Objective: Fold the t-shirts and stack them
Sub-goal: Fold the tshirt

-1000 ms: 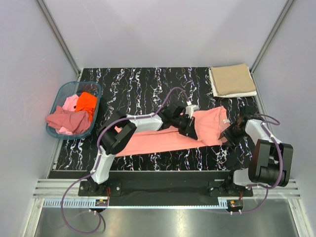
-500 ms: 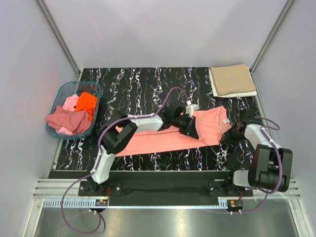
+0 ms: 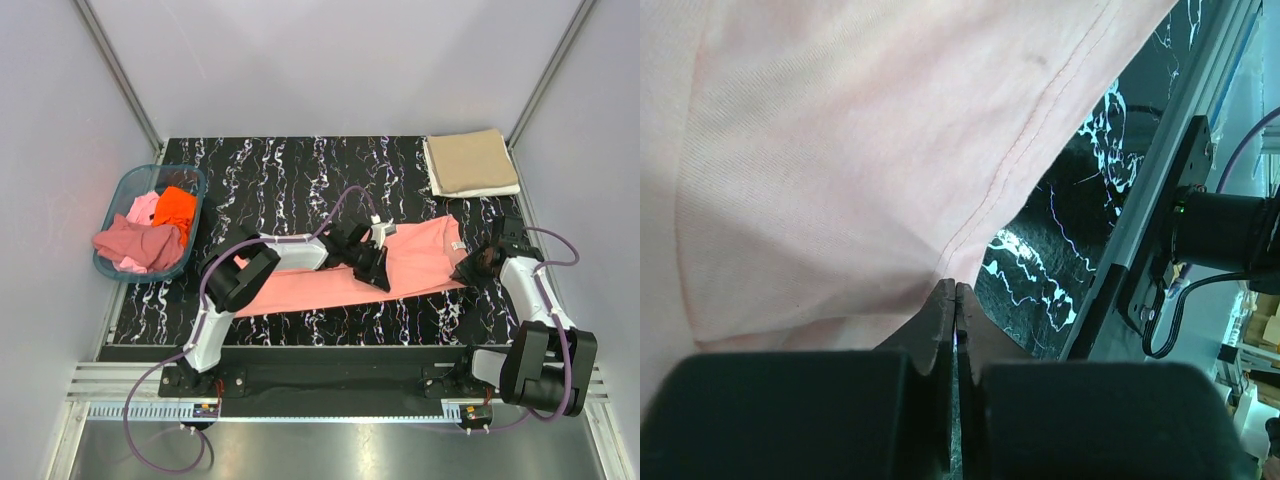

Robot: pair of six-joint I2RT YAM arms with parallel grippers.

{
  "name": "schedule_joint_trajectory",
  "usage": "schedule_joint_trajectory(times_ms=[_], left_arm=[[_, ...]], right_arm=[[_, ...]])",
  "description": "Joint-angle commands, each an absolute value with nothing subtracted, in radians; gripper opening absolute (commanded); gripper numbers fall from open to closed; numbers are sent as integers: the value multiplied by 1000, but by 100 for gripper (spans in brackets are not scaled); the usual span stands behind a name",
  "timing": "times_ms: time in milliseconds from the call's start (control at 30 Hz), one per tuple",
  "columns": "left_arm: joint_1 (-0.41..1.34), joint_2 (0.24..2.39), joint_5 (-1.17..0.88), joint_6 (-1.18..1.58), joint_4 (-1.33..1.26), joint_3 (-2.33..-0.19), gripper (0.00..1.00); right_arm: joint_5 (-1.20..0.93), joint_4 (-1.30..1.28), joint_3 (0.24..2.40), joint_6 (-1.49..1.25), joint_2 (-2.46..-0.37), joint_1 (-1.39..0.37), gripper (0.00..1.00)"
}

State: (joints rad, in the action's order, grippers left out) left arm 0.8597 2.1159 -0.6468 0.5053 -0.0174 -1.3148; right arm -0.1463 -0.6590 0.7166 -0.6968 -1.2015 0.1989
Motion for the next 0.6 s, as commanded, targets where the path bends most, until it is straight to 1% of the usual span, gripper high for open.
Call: schedule_joint_trajectory(times_ms=[0,67,200,233,267,300,333,400,567], left_arm=[[861,2045,-640,511,-64,-1293,0],[861,2030,-640,518,-75,-1279,0],[861,1994,-621,505,-80,-1243,0],[861,1985,-602,503,-74,-1236,4],[861,1964,-588,499,-65,-1224,11],[859,1953,-578,499,-61,-1217,26],[861,1944,-552,505,-60,-1209,31],[864,1934,-534,518,-63,-1198,35],[879,1976,-503,560,-69,-1203,36]], right_arm=[[-83,-696,781,-667,-1184,195,0],[-71,-713,779,-664,-1181,196,0],[-120,-684,747,-681,-1178,195,0],[-135,-674,741,-684,-1180,195,0],[-140,-666,732,-687,-1183,195,0],[-143,-660,729,-687,-1190,195,0],[-147,-657,729,-687,-1192,195,0],[-153,-647,727,-684,-1195,195,0],[-166,-637,732,-683,-1198,195,0]])
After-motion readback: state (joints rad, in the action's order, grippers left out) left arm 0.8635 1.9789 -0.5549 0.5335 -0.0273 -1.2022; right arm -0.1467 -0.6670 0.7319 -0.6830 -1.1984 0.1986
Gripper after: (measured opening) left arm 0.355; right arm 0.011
